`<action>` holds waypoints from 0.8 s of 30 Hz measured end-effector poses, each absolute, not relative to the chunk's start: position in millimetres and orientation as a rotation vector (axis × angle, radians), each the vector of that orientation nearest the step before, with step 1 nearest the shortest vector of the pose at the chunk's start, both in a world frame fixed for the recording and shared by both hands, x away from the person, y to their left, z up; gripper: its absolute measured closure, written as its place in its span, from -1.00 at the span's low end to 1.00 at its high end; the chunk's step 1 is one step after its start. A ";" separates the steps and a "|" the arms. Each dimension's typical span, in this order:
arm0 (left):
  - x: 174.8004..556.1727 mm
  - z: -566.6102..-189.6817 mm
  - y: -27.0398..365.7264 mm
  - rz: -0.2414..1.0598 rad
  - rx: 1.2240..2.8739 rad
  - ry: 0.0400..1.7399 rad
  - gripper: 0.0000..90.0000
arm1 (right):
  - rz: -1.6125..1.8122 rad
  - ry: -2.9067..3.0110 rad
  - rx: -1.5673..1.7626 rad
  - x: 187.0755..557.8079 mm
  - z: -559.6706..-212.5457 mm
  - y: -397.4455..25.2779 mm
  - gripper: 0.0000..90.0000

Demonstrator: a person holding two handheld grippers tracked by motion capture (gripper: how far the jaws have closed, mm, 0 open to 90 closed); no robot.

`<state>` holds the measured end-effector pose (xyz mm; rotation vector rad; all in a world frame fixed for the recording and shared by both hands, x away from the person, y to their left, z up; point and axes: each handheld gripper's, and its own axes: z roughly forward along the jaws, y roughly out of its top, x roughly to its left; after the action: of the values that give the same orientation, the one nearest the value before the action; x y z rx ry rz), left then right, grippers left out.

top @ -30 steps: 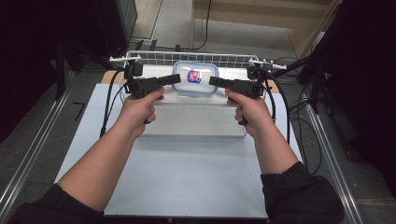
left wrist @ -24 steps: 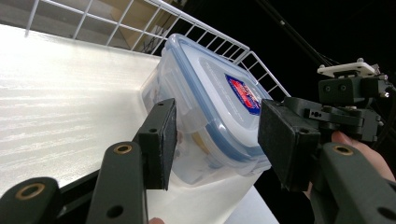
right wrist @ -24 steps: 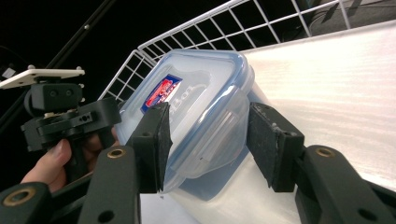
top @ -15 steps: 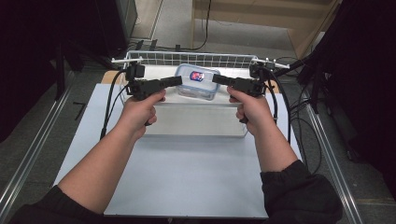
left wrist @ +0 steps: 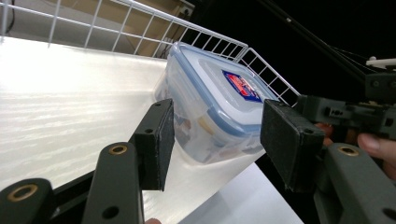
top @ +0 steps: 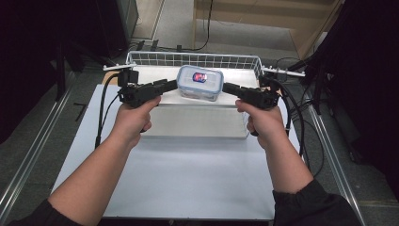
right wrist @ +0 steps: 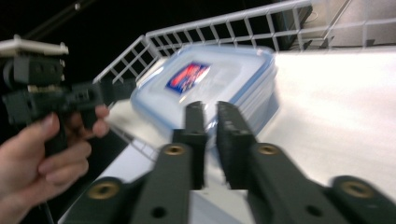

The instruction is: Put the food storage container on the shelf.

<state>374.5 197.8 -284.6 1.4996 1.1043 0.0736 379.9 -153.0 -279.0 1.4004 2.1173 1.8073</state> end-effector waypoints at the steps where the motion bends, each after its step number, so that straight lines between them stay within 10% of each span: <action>1: 372.8 -284.3 198.3 0.078 1.499 1.104 -0.01 | 1.800 2.138 1.391 377.8 -280.8 -151.3 1.00; 14: 343.2 -291.0 205.2 0.136 1.529 1.072 -0.05 | 1.765 2.194 1.395 378.4 -293.7 -132.6 0.97; 24: 303.4 -323.2 220.4 0.218 1.570 1.057 -0.16 | 1.751 2.222 1.311 339.3 -308.1 -142.5 0.36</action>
<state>303.4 220.4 -323.2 1.5702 1.0566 0.2183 339.3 -142.5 -308.1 1.3113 2.2218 1.7506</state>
